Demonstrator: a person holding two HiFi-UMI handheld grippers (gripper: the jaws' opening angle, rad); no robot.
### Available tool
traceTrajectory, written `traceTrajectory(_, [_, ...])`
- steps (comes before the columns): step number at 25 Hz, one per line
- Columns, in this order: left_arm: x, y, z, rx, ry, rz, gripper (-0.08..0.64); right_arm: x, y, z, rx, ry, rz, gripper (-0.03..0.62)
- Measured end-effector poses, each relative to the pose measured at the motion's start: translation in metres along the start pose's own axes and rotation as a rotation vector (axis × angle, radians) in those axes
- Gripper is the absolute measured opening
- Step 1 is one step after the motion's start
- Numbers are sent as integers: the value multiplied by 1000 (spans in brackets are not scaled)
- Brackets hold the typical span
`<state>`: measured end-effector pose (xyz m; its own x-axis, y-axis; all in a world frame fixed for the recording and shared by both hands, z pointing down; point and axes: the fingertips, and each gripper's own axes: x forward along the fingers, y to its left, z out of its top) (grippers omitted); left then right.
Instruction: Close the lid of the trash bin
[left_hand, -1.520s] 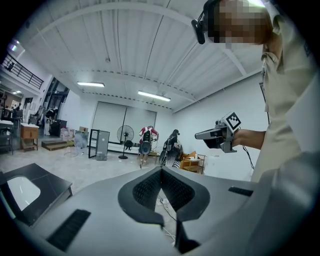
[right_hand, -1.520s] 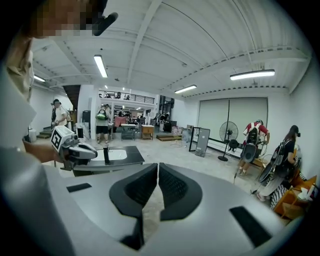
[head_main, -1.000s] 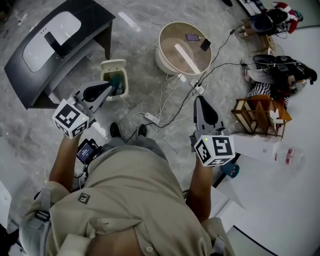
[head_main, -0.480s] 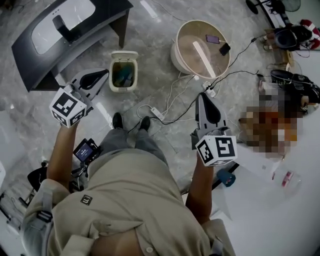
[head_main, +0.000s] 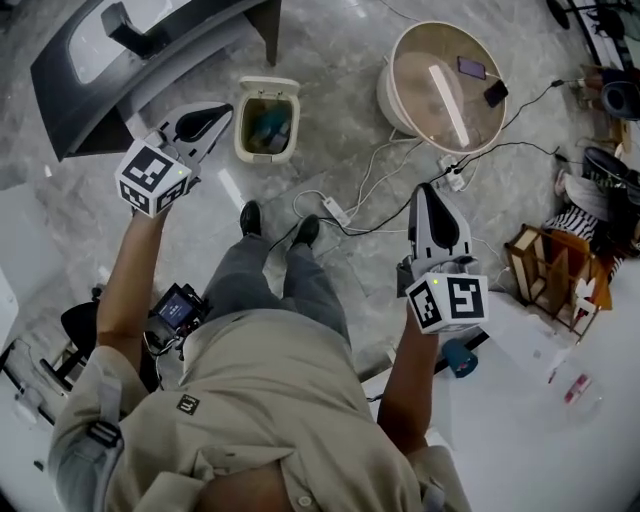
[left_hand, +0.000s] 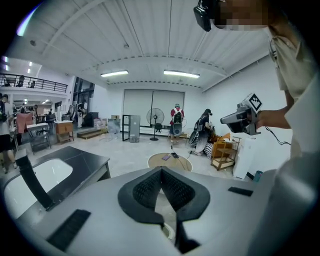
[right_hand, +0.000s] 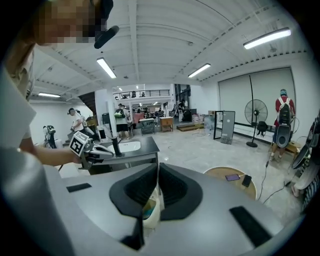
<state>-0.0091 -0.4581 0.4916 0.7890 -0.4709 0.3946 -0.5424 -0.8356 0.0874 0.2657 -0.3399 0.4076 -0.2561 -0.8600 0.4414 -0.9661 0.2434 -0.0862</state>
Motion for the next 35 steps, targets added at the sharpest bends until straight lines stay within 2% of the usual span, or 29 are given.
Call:
traceTrajectory(19, [155,94,-124,-67,181,27,14,65,-48,-110,81,201,-4,28])
traceTrajectory(27, [200,130,-189,-124,272,56,15,81,-57,-150,114,274,-14,28])
traceTrajectory(35, [220,140,-238,-155,354,65,15,91,-56,-184,138,325,-4,28])
